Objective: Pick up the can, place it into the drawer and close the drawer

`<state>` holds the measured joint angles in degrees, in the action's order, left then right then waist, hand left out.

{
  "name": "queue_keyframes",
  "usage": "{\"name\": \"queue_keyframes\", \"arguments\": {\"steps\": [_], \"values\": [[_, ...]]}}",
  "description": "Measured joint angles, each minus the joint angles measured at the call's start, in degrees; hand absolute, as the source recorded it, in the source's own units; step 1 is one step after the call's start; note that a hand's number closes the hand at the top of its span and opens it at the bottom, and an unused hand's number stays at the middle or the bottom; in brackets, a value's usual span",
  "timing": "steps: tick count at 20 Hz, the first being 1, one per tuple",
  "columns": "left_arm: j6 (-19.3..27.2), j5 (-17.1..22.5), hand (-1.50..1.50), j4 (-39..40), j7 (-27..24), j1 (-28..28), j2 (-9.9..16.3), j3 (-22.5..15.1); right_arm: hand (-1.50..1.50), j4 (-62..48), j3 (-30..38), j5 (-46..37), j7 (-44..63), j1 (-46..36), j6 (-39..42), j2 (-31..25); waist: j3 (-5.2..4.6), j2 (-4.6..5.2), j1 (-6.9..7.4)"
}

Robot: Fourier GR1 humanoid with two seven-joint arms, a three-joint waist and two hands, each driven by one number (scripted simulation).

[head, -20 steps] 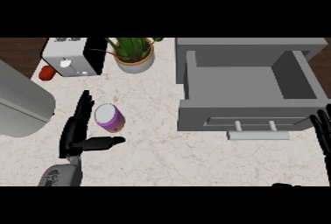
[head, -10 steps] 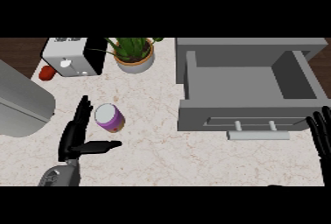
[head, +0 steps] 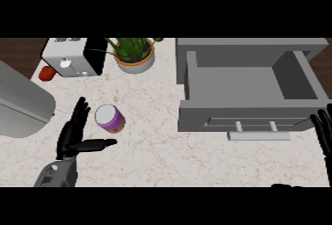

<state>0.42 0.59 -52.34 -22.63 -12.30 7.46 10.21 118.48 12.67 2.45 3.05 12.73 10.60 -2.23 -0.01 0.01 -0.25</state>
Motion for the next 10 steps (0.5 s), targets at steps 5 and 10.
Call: {"name": "queue_keyframes", "arguments": {"steps": [5, 10], "values": [[0.7, 0.0, -1.5, 3.0, -2.4, -1.0, -0.4, 0.1, -1.5, 2.6, 0.3, 1.0, 1.7, 1.1, 0.0, -0.2, 0.01, 0.0, -0.04], [1.9, -0.2, -1.5, 10.3, -5.4, -5.4, -0.7, 0.6, -1.5, 2.6, 0.1, 0.6, 0.8, 2.0, 0.7, 0.7, -0.01, 0.02, -0.14]]}}
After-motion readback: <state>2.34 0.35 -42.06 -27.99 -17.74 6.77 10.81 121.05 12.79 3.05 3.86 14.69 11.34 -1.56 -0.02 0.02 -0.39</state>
